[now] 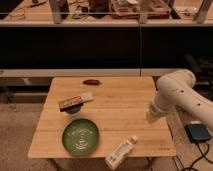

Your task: Move the arm in a circular motion

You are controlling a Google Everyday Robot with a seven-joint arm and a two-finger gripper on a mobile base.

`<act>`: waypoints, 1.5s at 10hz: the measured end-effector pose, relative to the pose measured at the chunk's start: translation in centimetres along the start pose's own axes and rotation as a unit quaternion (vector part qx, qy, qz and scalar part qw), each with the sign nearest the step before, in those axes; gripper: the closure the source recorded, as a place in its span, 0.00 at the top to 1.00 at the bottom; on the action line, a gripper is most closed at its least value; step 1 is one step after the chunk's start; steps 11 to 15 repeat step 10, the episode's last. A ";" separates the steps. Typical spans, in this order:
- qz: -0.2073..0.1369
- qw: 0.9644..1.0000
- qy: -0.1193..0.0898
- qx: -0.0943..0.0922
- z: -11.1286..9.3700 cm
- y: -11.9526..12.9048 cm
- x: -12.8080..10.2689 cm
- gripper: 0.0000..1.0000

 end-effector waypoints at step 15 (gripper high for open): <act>-0.079 0.995 -0.019 0.055 -1.4 -6.9 -8.9 0.00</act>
